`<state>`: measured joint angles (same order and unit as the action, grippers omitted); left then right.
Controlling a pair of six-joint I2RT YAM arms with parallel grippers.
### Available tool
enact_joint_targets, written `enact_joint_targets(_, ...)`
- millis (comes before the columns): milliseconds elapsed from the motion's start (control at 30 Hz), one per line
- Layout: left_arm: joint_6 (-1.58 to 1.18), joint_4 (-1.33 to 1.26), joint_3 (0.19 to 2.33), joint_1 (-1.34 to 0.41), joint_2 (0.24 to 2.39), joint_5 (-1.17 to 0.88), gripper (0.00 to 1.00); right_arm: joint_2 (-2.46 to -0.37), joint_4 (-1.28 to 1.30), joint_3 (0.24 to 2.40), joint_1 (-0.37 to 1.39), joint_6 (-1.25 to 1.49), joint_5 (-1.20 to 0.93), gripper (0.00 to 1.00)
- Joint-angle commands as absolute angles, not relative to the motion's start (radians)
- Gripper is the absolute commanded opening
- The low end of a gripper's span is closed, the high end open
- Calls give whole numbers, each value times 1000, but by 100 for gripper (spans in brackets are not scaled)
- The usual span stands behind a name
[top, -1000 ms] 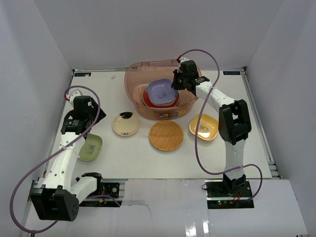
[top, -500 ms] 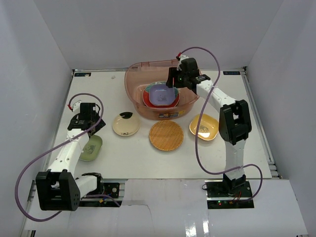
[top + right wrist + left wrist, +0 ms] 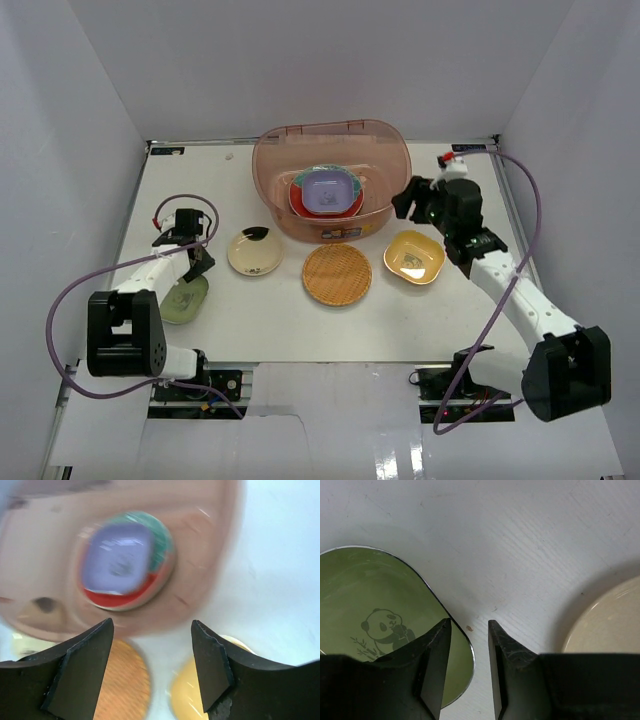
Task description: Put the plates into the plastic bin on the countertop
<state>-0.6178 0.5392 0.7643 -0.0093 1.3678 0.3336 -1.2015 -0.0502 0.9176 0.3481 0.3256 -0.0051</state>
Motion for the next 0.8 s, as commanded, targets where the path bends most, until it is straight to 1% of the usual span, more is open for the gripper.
enact_joint_targets(0, -603, 514, 769, -3, 1377, 321, 45, -1131, -75, 714, 253, 396, 77, 70)
enact_joint_targets(33, -598, 514, 769, -3, 1379, 324, 44, -1083, -74, 677, 214, 396, 96, 72)
enact_joint_targets(67, -597, 511, 770, -3, 1381, 327, 37, -1066, -74, 611, 198, 400, 116, 72)
enact_joint_targets(133, -594, 505, 769, -3, 1385, 325, 28, -1051, -75, 562, 186, 410, 169, 74)
enact_joint_targets(167, -592, 505, 773, -3, 1388, 322, 16, -1055, -77, 530, 184, 417, 169, 74)
enact_joint_targets(267, -583, 508, 775, -3, 1378, 307, 1, -1101, -83, 506, 172, 445, 149, 74)
enact_joint_targets(367, -566, 518, 779, -3, 1315, 292, 0, -1095, -84, 471, 164, 465, 231, 72)
enact_joint_targets(500, -520, 518, 799, -3, 1173, 275, 0, -1068, -81, 448, 158, 474, 258, 70)
enact_joint_targets(600, -500, 531, 863, -11, 1111, 270, 0, -1040, -68, 456, 158, 468, 267, 70)
enact_joint_targets(767, -500, 520, 1058, -103, 1077, 242, 0, -1023, -51, 463, 156, 468, 314, 70)
